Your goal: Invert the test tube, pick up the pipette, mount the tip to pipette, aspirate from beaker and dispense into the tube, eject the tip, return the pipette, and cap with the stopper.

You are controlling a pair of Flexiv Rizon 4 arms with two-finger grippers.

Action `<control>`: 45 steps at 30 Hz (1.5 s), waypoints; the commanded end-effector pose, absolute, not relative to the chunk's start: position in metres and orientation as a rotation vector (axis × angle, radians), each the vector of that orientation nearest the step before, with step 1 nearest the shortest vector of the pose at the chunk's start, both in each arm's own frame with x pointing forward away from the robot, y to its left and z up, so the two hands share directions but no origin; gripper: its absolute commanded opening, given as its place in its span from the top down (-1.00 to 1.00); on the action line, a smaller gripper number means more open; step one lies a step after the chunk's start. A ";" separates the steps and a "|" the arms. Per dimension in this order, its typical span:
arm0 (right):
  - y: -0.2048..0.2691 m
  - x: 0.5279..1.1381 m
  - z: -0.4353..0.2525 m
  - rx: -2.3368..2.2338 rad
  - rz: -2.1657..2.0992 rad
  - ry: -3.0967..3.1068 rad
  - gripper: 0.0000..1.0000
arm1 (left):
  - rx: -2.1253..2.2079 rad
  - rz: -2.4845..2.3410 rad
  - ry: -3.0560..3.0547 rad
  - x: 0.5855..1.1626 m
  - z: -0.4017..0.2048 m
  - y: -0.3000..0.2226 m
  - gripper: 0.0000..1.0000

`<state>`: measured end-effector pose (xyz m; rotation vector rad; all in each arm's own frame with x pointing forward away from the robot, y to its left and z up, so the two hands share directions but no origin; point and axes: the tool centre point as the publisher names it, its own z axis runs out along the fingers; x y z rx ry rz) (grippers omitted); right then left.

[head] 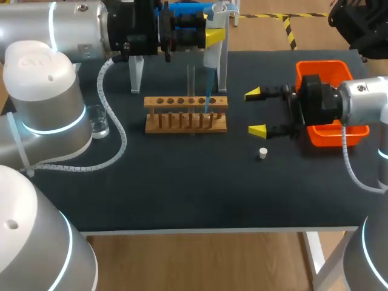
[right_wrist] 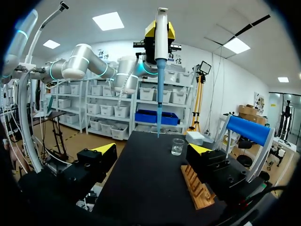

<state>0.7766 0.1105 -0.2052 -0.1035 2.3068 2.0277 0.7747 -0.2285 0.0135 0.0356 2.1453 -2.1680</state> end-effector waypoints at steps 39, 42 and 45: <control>0.110 0.776 -0.205 -0.102 2.024 2.308 -1.00 | -0.054 -2.042 2.055 0.807 -0.029 -0.086 1.00; 0.110 0.776 -0.205 -0.102 2.024 2.308 -1.00 | -0.071 -2.033 2.055 0.813 -0.036 -0.070 1.00; 0.110 0.776 -0.205 -0.102 2.024 2.308 -1.00 | -0.095 -2.034 2.054 0.822 -0.042 -0.054 1.00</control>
